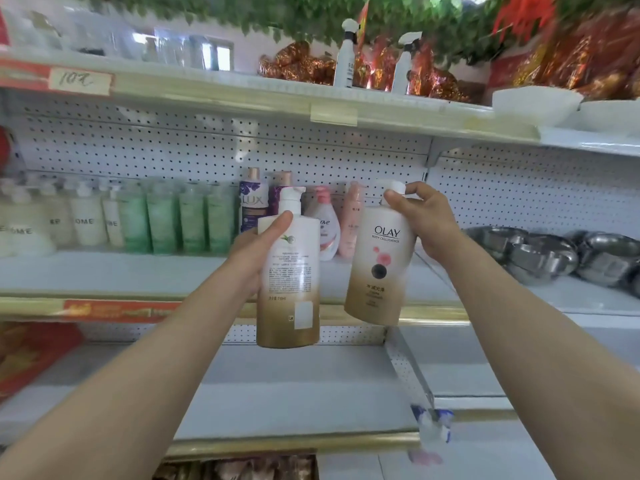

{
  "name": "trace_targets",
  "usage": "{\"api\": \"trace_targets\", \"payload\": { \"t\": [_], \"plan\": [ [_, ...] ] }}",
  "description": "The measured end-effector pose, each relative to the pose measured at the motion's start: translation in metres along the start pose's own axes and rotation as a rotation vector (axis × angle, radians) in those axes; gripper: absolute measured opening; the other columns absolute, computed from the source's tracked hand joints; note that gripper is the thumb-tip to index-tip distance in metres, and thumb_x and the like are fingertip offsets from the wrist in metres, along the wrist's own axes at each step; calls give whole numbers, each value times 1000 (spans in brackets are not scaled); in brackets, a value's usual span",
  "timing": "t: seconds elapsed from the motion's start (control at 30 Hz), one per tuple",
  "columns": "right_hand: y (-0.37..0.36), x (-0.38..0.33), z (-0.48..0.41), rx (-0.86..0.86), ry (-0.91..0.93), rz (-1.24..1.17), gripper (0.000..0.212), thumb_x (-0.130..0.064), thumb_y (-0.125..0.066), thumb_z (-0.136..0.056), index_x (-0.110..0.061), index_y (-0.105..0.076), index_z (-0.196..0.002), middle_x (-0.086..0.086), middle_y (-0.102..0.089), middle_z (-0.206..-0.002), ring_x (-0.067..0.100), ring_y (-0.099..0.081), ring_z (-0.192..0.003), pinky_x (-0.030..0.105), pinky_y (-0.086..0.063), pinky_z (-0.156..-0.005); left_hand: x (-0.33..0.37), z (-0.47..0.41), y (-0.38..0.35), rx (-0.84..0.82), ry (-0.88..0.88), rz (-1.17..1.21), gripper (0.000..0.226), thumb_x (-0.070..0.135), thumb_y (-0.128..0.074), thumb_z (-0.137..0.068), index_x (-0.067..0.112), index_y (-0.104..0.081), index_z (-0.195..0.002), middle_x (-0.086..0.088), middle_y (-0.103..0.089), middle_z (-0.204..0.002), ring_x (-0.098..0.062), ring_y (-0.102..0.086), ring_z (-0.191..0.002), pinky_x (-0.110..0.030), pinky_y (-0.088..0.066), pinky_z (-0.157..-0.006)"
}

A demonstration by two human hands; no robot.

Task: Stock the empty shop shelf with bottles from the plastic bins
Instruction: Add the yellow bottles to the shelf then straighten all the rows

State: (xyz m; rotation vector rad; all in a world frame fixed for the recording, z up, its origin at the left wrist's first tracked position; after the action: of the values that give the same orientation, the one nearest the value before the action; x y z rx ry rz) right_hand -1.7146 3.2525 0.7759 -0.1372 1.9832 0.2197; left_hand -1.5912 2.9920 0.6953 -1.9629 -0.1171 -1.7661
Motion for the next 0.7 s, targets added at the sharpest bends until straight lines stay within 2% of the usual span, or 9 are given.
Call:
{"api": "trace_targets", "payload": {
  "t": [0.1,0.23,0.33,0.4,0.53,0.63,0.7],
  "plan": [
    [18,14,-41,-16,-6,-4,29,-34,-84,-80,-19,-63,-93,-7,-74,-70,11,-69,-59,23,-52,-49,1,-30,-29,11,-13,10,82,56,-88,-42,10,-69,-107,-11,-78,-97,-28,-76,-87,-43,-60,-79],
    [39,37,-95,-58,6,15,24,-30,-83,-81,-21,-63,-91,-6,-75,-77,10,-69,-61,24,-52,-52,-4,-71,-69,44,-41,62,78,53,-88,-43,8,-70,-105,-11,-78,-93,-27,-76,-84,-37,-61,-63],
    [48,56,-129,-138,24,16,19,-26,-83,-82,-21,-64,-86,-2,-72,-87,17,-67,-69,31,-53,-61,-14,-97,-92,80,-54,94,74,51,-88,-47,9,-70,-105,-10,-78,-94,-27,-76,-85,-36,-61,-63],
    [52,70,-148,-189,33,0,16,-23,-82,-83,-23,-66,-83,-5,-70,-88,17,-66,-72,35,-53,-65,-22,-112,-104,100,-58,112,69,48,-88,-51,8,-69,-104,-11,-78,-94,-27,-76,-85,-37,-61,-63],
    [61,98,-174,-269,31,-18,15,-20,-81,-84,-20,-66,-85,-12,-71,-87,13,-69,-74,33,-55,-67,-37,-131,-127,123,-65,120,68,45,-88,-49,7,-68,-102,-11,-78,-90,-27,-76,-81,-35,-60,-57],
    [67,118,-187,-301,29,-22,15,-20,-80,-85,-16,-67,-91,-3,-68,-97,16,-67,-79,34,-55,-70,-45,-142,-138,135,-69,111,63,43,-87,-55,6,-69,-103,-12,-78,-91,-27,-76,-80,-34,-59,-55],
    [71,127,-193,-305,34,-26,19,-23,-80,-85,-14,-67,-95,-2,-68,-97,16,-67,-79,33,-54,-71,-49,-149,-143,137,-67,88,56,41,-86,-64,6,-70,-104,-13,-78,-93,-28,-76,-82,-34,-59,-57]
  ]
}}
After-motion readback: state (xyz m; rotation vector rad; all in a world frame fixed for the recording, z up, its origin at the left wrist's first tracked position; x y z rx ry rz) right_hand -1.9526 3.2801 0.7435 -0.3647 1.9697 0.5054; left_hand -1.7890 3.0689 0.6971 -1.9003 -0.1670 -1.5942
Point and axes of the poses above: each hand's wrist, its own z-axis away from the middle knuckle, its own y-axis out of the back of the hand, x = y × z, the point moved 4 cm from there along -z, towards the middle knuckle
